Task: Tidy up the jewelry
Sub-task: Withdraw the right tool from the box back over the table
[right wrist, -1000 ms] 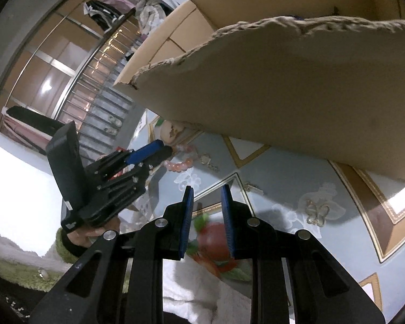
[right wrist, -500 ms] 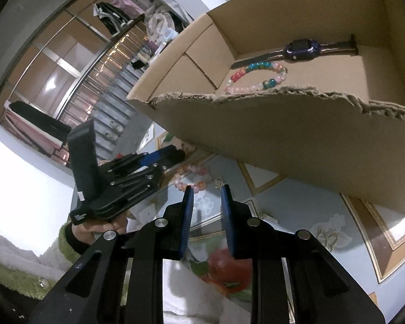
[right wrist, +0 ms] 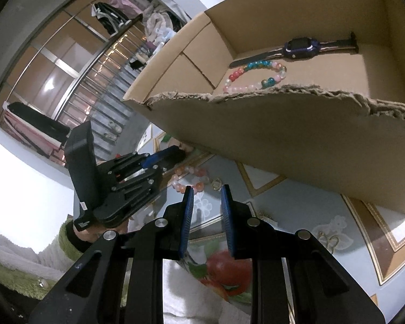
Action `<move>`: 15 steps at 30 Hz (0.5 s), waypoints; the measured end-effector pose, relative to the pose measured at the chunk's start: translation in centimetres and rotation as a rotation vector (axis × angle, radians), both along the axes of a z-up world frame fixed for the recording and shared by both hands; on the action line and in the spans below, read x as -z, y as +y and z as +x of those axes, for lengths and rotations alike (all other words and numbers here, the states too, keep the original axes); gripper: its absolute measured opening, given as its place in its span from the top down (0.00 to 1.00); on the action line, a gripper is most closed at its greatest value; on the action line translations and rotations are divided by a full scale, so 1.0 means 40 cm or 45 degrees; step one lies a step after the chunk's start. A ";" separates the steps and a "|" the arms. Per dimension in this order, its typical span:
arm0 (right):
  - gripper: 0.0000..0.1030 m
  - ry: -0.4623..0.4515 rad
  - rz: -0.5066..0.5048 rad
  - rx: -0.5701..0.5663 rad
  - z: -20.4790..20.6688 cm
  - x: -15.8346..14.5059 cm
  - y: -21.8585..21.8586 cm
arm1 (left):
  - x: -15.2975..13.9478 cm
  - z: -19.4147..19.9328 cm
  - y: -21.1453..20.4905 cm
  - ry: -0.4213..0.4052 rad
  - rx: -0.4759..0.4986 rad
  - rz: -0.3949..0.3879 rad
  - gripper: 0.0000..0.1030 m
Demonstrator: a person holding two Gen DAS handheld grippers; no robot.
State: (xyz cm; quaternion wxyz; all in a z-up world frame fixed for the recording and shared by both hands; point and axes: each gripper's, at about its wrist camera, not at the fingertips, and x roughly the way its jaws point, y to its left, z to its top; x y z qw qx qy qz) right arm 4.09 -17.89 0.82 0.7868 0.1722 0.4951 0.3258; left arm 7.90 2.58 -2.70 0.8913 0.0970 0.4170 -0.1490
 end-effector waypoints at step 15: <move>0.78 -0.058 -0.043 0.004 -0.024 -0.016 0.006 | -0.037 -0.032 0.022 -0.046 -0.053 -0.114 0.88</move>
